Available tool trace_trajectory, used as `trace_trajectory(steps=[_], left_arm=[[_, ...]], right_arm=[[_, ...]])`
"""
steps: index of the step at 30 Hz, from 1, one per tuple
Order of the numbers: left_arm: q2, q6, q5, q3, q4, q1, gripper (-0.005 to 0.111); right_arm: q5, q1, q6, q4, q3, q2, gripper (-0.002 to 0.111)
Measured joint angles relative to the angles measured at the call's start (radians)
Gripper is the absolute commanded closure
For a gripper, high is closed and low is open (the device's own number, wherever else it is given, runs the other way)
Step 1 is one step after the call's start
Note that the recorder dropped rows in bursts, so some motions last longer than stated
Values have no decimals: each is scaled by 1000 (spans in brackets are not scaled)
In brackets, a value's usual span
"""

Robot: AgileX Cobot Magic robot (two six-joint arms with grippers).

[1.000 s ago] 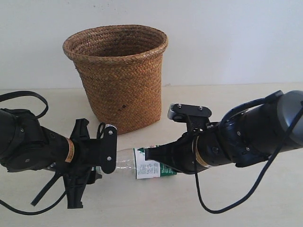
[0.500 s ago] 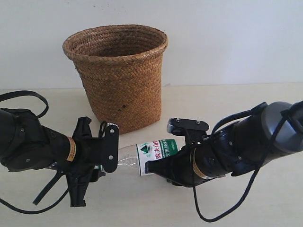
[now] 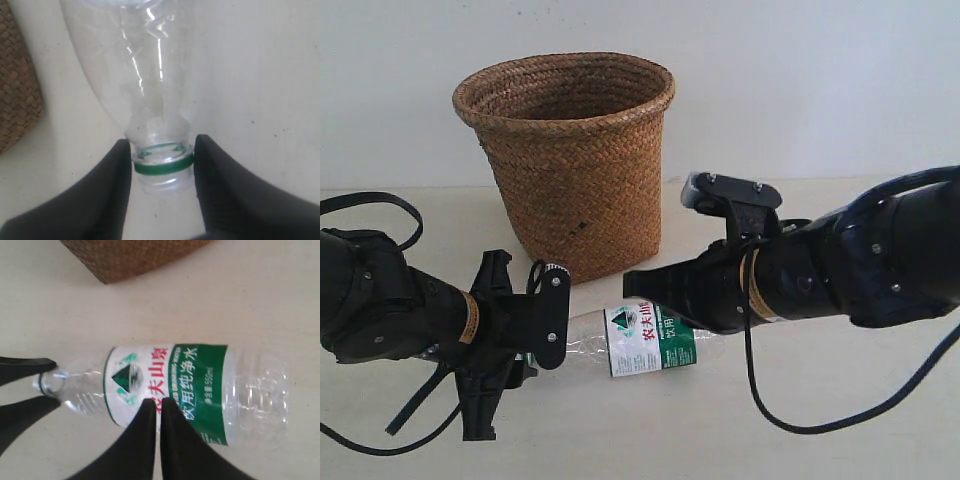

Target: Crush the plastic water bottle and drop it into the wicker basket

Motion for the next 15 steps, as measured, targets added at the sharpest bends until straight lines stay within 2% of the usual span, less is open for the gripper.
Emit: trace_trajectory(steps=[15], left_arm=[[0,0,1,0,3,0,103]], right_arm=[[-46,0,0,-4,-13,20,108]])
